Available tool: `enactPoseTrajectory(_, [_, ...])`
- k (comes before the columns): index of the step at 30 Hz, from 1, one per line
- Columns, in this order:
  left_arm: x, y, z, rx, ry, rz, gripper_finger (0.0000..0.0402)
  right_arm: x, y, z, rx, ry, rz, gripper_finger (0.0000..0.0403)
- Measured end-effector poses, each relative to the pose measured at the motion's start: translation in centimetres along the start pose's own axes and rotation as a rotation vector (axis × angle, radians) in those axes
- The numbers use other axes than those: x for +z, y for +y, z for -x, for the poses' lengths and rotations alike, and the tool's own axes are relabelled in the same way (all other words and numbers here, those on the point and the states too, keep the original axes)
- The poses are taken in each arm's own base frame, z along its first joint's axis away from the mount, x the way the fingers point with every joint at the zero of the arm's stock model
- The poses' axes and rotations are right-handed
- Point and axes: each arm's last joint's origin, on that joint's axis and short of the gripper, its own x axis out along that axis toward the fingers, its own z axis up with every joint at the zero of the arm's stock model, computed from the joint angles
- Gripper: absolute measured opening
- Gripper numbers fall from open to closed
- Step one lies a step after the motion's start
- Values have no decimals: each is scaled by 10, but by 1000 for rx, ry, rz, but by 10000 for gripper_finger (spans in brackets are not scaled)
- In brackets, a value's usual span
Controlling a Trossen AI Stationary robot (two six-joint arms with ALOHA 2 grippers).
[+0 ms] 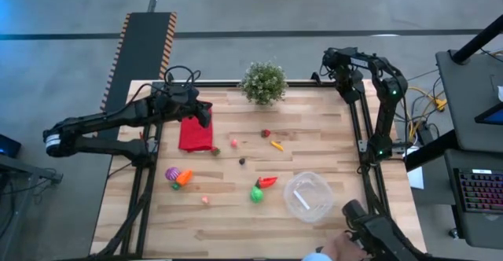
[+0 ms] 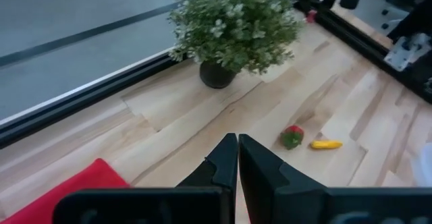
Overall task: Pick and placing Produce into tupperware
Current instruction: Put the top pink peach into the transparent bin
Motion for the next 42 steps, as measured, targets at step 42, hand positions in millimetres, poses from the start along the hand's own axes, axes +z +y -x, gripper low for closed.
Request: enactPoseTrajectory(42, [-43,25,21,-32,98,-282,0,-191,-340,145,435,144,1026,87])
